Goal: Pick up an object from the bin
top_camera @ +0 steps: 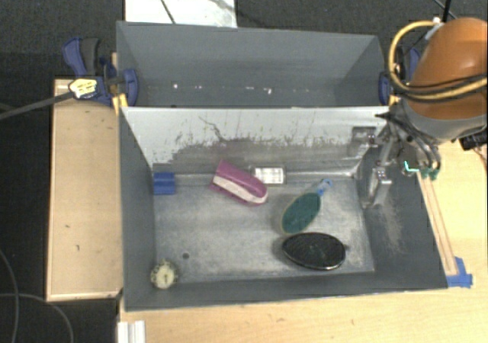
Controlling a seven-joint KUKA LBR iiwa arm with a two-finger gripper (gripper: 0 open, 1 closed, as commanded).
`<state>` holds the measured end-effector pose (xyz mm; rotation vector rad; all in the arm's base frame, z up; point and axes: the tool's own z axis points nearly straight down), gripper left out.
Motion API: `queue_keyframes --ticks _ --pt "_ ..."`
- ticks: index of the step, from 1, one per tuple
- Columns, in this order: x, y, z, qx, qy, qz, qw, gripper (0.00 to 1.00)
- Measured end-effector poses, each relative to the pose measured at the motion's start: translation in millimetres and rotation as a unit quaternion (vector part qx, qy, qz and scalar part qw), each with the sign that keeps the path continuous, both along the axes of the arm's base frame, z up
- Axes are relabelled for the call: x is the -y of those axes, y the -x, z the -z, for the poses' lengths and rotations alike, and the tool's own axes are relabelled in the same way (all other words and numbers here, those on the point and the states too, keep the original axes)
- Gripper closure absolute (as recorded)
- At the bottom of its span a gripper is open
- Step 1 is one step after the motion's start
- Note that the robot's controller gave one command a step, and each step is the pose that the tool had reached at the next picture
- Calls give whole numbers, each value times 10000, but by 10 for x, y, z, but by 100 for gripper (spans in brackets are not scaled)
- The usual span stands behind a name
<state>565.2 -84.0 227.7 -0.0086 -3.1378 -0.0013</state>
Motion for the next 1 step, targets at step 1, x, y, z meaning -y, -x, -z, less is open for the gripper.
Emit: queue_keyframes --ticks 1 --pt "-515 -196 1600 7 -12 -2227 9749 0"
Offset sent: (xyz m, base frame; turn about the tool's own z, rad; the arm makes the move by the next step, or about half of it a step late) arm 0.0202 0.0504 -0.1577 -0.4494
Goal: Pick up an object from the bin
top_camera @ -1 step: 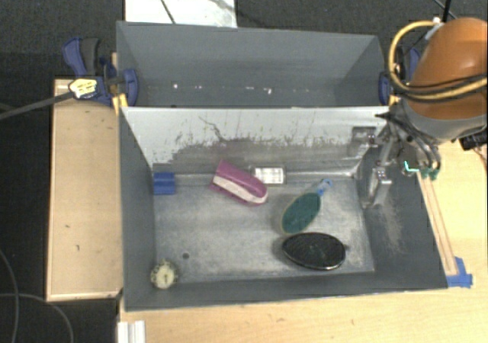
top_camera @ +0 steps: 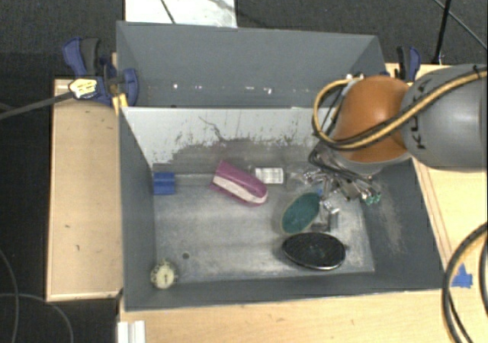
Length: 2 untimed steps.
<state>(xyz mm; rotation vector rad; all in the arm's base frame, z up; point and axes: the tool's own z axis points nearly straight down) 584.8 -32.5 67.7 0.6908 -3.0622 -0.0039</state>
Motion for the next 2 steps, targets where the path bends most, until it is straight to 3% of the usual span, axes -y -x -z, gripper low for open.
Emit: queue_keyframes --ticks 1,2 --pt "-152 207 -335 13 1 -2169 9762 0" --pt "-78 -4 -329 46 6 -2009 9796 0"
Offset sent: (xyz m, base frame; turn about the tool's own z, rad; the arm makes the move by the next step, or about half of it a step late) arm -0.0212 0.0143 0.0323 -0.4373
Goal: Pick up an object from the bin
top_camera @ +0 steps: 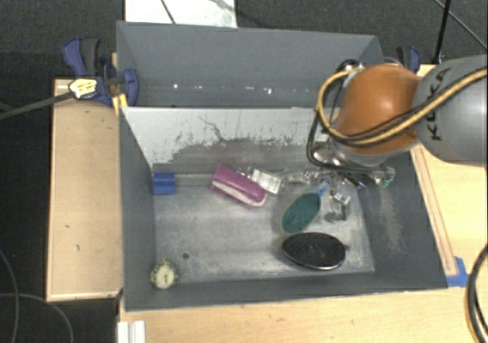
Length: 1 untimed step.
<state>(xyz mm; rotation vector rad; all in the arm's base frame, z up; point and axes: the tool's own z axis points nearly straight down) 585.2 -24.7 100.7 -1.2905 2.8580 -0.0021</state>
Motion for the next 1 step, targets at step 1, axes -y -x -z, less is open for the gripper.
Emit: queue_keyframes --ticks 1 --pt "-132 111 310 -29 1 -1333 9911 0"
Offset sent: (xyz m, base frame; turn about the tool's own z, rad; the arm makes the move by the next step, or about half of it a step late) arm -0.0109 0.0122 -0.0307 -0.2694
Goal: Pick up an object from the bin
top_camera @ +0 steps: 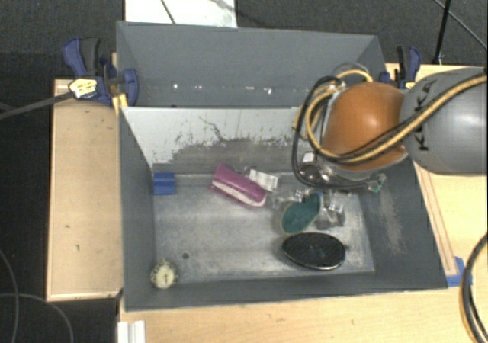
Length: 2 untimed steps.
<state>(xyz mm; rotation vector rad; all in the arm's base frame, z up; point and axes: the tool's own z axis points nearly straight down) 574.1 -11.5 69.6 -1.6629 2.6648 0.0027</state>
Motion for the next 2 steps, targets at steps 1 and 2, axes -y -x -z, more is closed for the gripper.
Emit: queue_keyframes --ticks 1,2 --pt "-5 -2 -4 0 -9 22 10000 0" --pt "-5 0 -2 -3 -10 31 10000 100"
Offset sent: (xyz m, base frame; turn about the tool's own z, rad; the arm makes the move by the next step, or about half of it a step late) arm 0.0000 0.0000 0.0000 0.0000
